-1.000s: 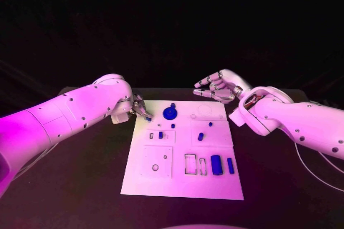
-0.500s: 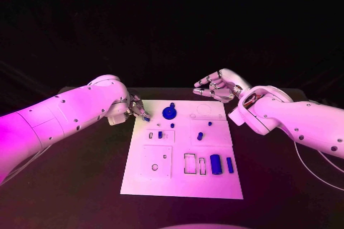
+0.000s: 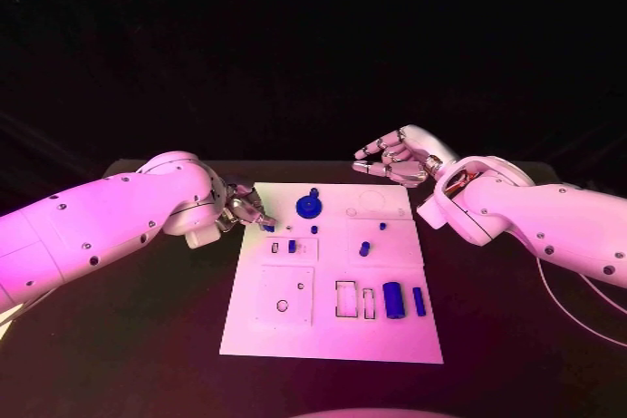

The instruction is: Assemble the parts on the task board

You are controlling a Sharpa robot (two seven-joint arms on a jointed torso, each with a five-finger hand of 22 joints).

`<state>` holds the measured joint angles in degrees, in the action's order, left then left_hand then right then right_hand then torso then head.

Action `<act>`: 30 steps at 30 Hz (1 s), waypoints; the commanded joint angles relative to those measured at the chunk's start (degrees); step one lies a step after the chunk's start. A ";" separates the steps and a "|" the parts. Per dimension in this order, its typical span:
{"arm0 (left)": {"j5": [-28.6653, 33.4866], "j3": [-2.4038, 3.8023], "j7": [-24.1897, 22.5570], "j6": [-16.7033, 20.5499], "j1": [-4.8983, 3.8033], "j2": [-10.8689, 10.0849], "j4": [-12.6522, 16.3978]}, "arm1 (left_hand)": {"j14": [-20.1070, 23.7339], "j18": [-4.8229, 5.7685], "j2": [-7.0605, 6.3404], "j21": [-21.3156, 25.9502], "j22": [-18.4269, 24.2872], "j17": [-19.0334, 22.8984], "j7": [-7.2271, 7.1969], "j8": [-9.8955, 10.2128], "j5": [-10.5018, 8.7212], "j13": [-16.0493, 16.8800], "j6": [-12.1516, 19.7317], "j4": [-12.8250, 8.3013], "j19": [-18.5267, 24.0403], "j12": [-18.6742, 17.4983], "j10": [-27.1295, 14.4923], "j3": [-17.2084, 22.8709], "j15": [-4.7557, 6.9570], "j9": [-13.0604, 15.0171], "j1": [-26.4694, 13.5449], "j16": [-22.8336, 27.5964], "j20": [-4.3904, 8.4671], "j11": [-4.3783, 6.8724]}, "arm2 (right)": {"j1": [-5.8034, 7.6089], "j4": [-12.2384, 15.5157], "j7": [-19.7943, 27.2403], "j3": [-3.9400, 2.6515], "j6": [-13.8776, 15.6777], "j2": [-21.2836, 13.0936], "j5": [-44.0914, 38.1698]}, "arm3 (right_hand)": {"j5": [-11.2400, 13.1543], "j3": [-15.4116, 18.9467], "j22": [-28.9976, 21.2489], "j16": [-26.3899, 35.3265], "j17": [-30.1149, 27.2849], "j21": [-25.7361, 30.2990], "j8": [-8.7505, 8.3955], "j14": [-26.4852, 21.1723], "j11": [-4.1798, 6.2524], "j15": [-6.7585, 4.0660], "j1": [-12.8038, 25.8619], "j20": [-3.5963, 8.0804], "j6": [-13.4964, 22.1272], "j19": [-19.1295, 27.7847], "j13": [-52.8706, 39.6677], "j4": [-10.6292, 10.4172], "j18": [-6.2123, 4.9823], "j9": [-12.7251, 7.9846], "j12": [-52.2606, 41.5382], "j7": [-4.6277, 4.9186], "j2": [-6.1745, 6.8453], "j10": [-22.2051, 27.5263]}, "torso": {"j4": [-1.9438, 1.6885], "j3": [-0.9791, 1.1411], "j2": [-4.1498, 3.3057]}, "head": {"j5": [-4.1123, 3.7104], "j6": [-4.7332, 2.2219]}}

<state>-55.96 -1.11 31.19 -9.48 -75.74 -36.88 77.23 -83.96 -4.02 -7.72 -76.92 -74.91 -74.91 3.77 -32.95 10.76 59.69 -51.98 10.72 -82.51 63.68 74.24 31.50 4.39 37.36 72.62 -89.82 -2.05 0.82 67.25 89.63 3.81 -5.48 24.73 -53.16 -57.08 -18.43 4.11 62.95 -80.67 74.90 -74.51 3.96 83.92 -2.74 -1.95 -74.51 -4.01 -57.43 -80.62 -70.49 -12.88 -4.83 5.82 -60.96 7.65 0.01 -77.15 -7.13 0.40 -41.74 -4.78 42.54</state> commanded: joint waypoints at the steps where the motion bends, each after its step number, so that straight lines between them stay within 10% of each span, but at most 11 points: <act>1: -1.29 -0.21 -2.61 3.82 0.74 -1.29 2.42 | -6.04 0.43 -0.36 -0.33 -2.69 -15.09 -0.27 -0.23 -0.12 0.22 -0.10 -8.77 -0.51 0.20 0.46 8.65 -0.17 0.07 -0.26 -0.18 -0.07 0.06 | -0.03 0.07 -0.12 -0.02 -0.14 -0.11 -0.09 | -0.20 0.22 0.00 0.19 4.18 0.25 0.01 3.64 0.10 0.13 -0.40 0.03 -0.25 0.14 0.08 0.20 -0.35 0.05 0.01 0.01 0.05 0.45 | -0.11 0.00 0.08 | 0.24 0.20; 12: -4.72 -0.62 -4.67 6.84 3.30 -1.97 4.55 | -6.04 0.47 -0.48 -0.47 -2.84 -15.09 -0.30 -0.32 -0.14 0.35 -0.21 -8.86 -0.60 0.35 0.67 8.76 -0.15 0.08 -0.34 -0.18 -0.05 0.09 | -0.04 -0.01 -0.10 -0.02 -0.31 -0.06 1.75 | -0.34 0.25 -0.06 0.24 4.15 0.29 0.00 3.63 0.12 0.12 -0.82 0.04 -0.24 0.15 0.07 0.42 -0.37 0.06 -0.04 0.01 0.03 0.46 | 0.08 -0.08 -0.10 | 0.56 0.35; 30: -10.99 -0.60 -2.95 3.59 3.77 -1.40 4.80 | -6.04 0.56 -0.63 -0.83 -3.20 -15.09 -0.32 -0.36 -0.14 0.37 -0.26 -9.02 -0.82 0.39 0.79 8.91 -0.11 0.07 -0.33 -0.18 -0.02 0.12 | -0.08 -0.04 -0.05 -0.01 -0.34 0.02 1.59 | -0.36 0.24 -0.07 0.24 4.16 0.30 0.00 3.64 0.12 0.12 -0.95 0.04 -0.22 0.16 0.08 0.47 -0.37 0.06 -0.04 0.02 -0.02 0.46 | 0.13 0.00 -0.07 | 0.92 0.79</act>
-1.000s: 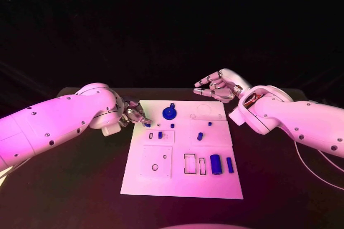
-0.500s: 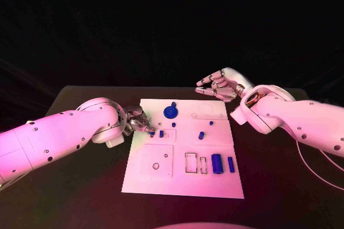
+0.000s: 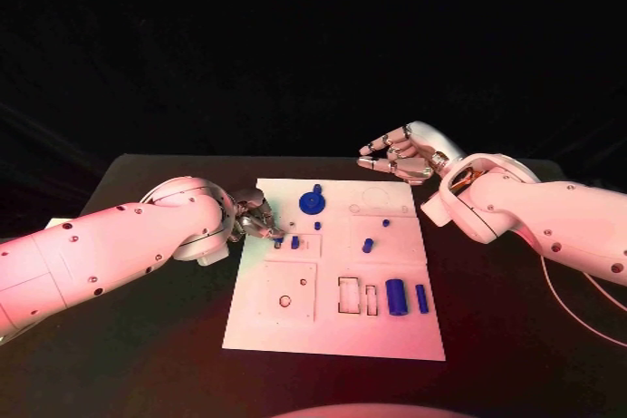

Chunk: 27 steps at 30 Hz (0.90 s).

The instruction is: Assemble the parts on the task board

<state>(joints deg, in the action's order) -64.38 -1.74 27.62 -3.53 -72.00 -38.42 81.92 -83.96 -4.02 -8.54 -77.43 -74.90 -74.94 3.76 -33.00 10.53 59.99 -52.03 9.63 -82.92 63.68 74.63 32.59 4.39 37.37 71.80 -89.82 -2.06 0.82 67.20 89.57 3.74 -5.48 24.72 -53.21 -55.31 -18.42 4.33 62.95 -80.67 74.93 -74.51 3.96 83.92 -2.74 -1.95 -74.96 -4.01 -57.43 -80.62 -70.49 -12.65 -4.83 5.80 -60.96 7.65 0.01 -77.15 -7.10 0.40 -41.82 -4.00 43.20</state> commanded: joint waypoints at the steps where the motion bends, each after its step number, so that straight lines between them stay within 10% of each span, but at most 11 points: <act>1: -2.67 0.05 0.73 -3.01 0.04 0.14 0.12 | -6.04 0.55 0.17 -0.27 -3.16 -15.06 -0.31 -0.33 0.09 0.09 -0.22 -7.95 -0.39 0.41 0.43 7.84 -0.10 0.05 0.50 -0.18 -0.01 0.12 | -0.04 0.02 0.02 -0.01 -0.34 0.09 -0.22 | -0.36 0.01 -0.07 0.24 4.13 0.30 0.00 3.64 0.12 0.12 -0.50 0.04 -0.22 0.16 0.08 0.24 -0.37 0.08 -0.04 0.02 -0.02 0.46 | 0.13 0.01 0.00 | 0.20 0.15; 27: -3.78 0.05 2.39 -5.43 0.04 0.76 -0.58 | -6.04 0.60 -0.01 -0.45 -3.34 -15.06 -0.34 -0.39 0.08 0.30 -0.32 -8.13 -0.50 0.62 0.65 7.98 -0.09 0.04 0.50 -0.18 0.01 0.15 | -0.09 0.18 0.08 -0.01 -0.71 0.07 -0.22 | -0.33 0.08 -0.08 0.20 4.18 0.31 0.00 3.65 0.10 0.12 -0.48 0.04 -0.22 0.16 0.08 0.20 -0.37 0.08 -0.05 0.03 -0.07 0.46 | -0.02 0.02 0.07 | 0.27 0.20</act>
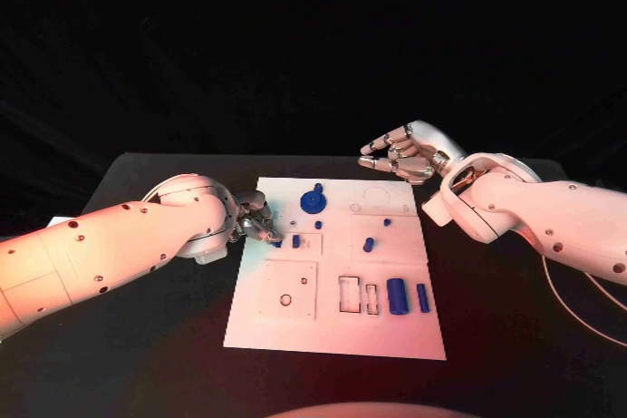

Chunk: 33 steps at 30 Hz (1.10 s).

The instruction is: Assemble the parts on the task board

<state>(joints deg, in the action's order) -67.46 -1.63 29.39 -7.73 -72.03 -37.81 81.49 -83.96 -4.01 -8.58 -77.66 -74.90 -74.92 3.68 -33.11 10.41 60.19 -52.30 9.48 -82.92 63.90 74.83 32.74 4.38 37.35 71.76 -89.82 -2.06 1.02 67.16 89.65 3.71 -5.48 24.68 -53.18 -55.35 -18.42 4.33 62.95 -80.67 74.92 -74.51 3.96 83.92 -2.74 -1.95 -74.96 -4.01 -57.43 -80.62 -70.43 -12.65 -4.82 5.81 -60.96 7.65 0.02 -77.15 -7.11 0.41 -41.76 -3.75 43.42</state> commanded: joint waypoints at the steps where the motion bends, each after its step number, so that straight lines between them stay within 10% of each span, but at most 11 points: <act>1: -0.71 -0.07 0.65 -1.23 0.07 0.21 -0.19 | -6.04 0.59 0.02 -0.22 -3.34 -15.08 -0.26 -0.28 0.20 0.10 -0.05 -7.98 -0.50 0.40 0.45 7.83 -0.08 0.06 0.54 -0.18 0.01 -0.05 | -0.04 0.10 0.15 -0.01 -0.71 0.04 -0.10 | -0.33 0.09 -0.09 0.22 4.18 0.32 0.00 3.65 0.10 0.12 -0.48 0.04 -0.22 0.16 0.03 0.20 -0.38 0.07 -0.04 0.03 -0.07 0.46 | 0.00 0.00 0.01 | 0.01 -0.04; 33: 0.22 -0.25 3.26 -2.83 0.07 1.40 -1.01 | -6.04 1.15 -1.09 -2.21 -5.53 -15.08 -2.23 -0.95 0.08 2.82 -3.20 -5.03 -1.86 3.17 3.19 3.36 1.01 -0.82 -5.49 -0.18 0.96 1.38 | -0.05 0.43 0.24 -0.01 -0.77 -0.39 0.04 | -0.33 0.09 -0.09 0.22 4.18 0.32 0.00 3.65 0.10 0.12 -0.48 0.04 -0.22 0.16 0.03 0.20 -0.38 0.07 -0.04 0.03 -0.07 0.46 | 0.03 0.03 0.00 | 0.00 0.44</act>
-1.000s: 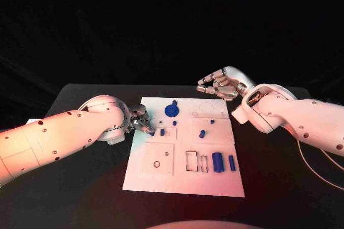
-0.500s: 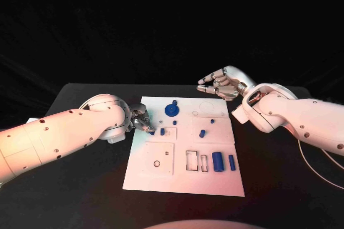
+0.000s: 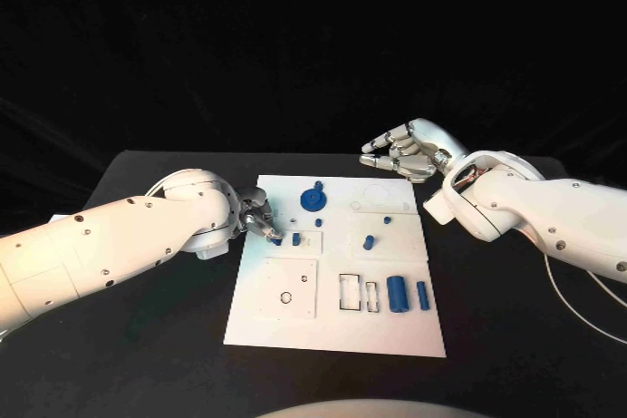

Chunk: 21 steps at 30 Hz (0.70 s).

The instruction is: Assemble the parts on the task board

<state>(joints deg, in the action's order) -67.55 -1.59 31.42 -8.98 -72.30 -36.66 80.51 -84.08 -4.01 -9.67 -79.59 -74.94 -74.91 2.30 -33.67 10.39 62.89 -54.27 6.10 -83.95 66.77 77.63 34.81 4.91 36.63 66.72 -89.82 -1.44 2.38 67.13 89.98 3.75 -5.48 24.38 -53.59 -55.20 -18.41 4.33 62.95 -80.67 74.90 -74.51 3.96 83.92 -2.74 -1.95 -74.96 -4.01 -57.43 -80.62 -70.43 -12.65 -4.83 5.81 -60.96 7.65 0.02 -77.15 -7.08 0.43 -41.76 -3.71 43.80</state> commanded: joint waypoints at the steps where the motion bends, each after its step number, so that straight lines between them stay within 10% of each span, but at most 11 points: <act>1: 0.31 -0.28 1.30 -1.49 0.34 0.31 -0.07 | -5.92 1.17 0.02 -0.34 -5.55 -15.09 -0.88 -0.39 0.11 0.17 -1.30 -1.59 -0.86 0.35 0.43 1.19 0.50 -0.12 -0.56 -0.18 0.37 0.04 | -0.03 0.12 0.21 -0.01 -0.46 0.02 -0.11 | -0.33 0.09 -0.09 0.22 4.19 0.32 0.00 3.64 0.10 0.12 -0.48 0.04 -0.22 0.16 0.03 0.20 -0.37 0.07 -0.04 0.03 -0.07 0.46 | -0.02 0.02 0.00 | -0.03 0.08; 21: 0.31 -0.28 2.07 -0.57 0.32 0.81 -0.26 | -5.92 1.67 -0.70 -2.13 -7.42 -15.09 -1.52 -0.73 2.04 2.45 -3.28 1.16 -1.96 2.49 1.95 -3.66 0.99 -0.61 -5.20 -0.18 0.90 0.60 | -0.02 0.02 0.36 -0.01 -0.16 -0.32 -0.10 | -0.32 0.22 -0.31 0.37 4.04 0.45 -0.01 3.61 0.09 0.13 -0.41 0.04 -0.21 0.23 0.22 0.11 -0.41 0.07 0.22 0.04 -0.13 0.58 | 0.00 -0.01 0.00 | -0.01 0.50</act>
<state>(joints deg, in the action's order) -67.52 -1.76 32.85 -8.59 -72.15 -35.96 80.23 -83.98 -3.14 -10.33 -81.43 -74.93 -74.92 0.58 -34.62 12.22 65.27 -57.45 7.37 -83.94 68.90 79.16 31.49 5.63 36.11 62.03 -89.82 -1.02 3.10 67.13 89.97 3.80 -5.48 24.40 -53.89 -55.20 -18.41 4.33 62.69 -80.67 74.95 -74.25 3.96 83.92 -2.53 -1.95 -74.96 -4.01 -57.43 -80.62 -70.30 -12.65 -4.82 5.79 -60.96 7.65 0.02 -76.94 -7.05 0.41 -41.76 -3.70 44.30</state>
